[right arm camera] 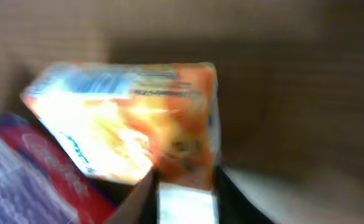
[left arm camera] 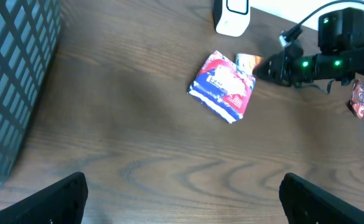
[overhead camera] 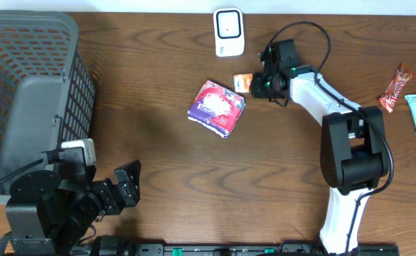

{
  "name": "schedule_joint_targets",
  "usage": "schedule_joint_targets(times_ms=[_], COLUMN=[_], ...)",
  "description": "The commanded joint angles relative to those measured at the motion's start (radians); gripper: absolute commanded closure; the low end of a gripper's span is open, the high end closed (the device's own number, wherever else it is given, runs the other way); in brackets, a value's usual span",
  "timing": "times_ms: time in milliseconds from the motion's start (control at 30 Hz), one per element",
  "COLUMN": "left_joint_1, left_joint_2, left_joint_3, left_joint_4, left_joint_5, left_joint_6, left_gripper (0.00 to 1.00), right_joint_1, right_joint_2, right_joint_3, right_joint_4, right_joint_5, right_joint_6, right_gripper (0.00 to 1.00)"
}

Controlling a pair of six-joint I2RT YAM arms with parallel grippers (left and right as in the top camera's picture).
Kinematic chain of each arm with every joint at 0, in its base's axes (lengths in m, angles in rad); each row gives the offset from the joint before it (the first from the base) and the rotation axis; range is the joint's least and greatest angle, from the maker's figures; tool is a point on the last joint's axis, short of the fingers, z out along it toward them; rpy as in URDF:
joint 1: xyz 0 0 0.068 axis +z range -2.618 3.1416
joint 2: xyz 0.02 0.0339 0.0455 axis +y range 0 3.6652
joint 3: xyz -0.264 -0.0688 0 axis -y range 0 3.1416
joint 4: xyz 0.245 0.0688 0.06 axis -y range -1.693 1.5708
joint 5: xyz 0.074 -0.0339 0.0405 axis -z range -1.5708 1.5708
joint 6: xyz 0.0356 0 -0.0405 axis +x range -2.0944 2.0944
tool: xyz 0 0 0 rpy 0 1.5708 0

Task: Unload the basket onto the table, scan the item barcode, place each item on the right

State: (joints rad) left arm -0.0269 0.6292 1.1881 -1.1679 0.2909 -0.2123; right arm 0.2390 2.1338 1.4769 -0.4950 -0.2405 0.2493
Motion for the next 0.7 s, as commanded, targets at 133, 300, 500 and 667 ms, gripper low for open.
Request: schedule_joint_targets(times_ms=[133,300,500,667], left_joint_1=[0.004,0.004,0.004,0.004], left_joint_2=[0.000,0.000,0.000,0.000], left_joint_3=[0.014,0.014,0.014,0.014], left_joint_4=[0.001,0.001,0.001,0.001], left_joint_5=[0.014,0.014,0.014,0.014], left_joint_6=[0.002,0.002,0.002,0.002], left_gripper=[0.02,0.02,0.02,0.02], right_joint_1=[0.031,0.031,0.031,0.031], right_joint_2=[-0.003,-0.067,-0.121,-0.092], right_joint_3=[0.016,0.081,0.127,0.125], right_joint_4=[-0.224,-0.336,-0.194,0.024], right_joint_5=[0.018,0.079,0.078,0.077], right_joint_6=[-0.184,-0.184,-0.199,-0.189], right_gripper=[0.90,0.85,0.71,0.71])
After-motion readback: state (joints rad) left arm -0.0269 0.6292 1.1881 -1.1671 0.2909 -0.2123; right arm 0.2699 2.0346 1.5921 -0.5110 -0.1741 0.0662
